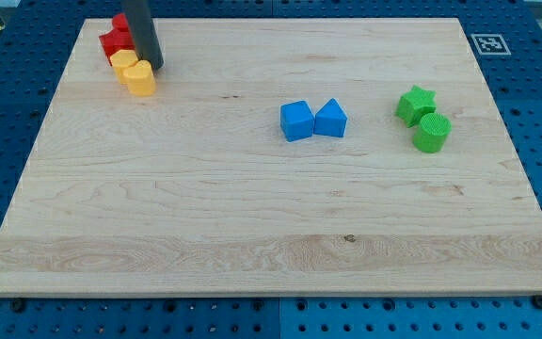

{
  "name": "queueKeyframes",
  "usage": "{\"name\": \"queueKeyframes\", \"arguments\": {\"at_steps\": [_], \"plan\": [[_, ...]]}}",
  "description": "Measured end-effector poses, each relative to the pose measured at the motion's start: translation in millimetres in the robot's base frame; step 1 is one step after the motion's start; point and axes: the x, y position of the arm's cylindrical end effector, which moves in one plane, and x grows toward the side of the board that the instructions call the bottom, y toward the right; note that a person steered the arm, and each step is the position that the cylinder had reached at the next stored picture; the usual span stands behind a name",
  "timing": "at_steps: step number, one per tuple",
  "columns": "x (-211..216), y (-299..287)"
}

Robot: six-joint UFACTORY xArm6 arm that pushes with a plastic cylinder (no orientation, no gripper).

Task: Push the yellow heart into the blue blocks

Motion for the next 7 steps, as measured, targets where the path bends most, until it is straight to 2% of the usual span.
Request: {"name": "queueKeyframes", "arguments": {"at_steps": [1,4,5,6,7], "plan": [[0.0,0.0],[38.7,0.0],[41.8,17.3],[66.8,33.7],[112.0,33.7]]}}
